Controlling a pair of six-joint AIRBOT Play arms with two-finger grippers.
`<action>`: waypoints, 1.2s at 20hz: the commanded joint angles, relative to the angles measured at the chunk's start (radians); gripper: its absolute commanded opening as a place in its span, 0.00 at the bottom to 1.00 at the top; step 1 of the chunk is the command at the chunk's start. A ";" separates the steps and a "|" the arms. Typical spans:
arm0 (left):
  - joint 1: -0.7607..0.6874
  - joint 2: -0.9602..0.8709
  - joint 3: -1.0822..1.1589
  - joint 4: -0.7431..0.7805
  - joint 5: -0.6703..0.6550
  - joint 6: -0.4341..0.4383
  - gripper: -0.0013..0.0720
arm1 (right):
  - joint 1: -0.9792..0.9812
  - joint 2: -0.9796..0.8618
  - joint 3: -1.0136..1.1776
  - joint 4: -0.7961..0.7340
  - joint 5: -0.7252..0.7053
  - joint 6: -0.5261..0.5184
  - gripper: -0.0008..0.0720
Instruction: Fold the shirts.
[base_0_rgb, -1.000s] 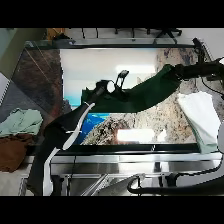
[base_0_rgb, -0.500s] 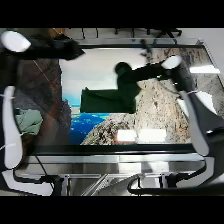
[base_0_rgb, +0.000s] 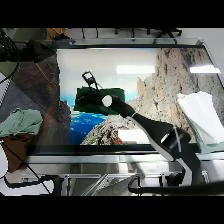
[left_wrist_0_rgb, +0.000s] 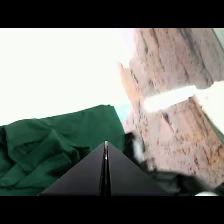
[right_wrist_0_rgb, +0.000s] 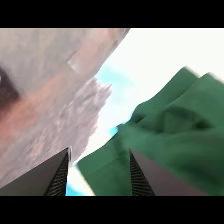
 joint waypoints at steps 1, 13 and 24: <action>0.010 0.005 -0.038 -0.007 -0.019 0.029 0.04 | -0.158 0.116 0.000 -0.032 0.240 0.063 0.59; 0.003 0.004 -0.037 -0.008 -0.034 0.029 0.04 | -0.538 -0.025 -0.034 -0.186 0.754 0.439 0.90; 0.003 0.004 -0.038 -0.007 -0.035 0.039 0.04 | -0.462 -0.123 -0.033 0.198 0.662 0.213 0.23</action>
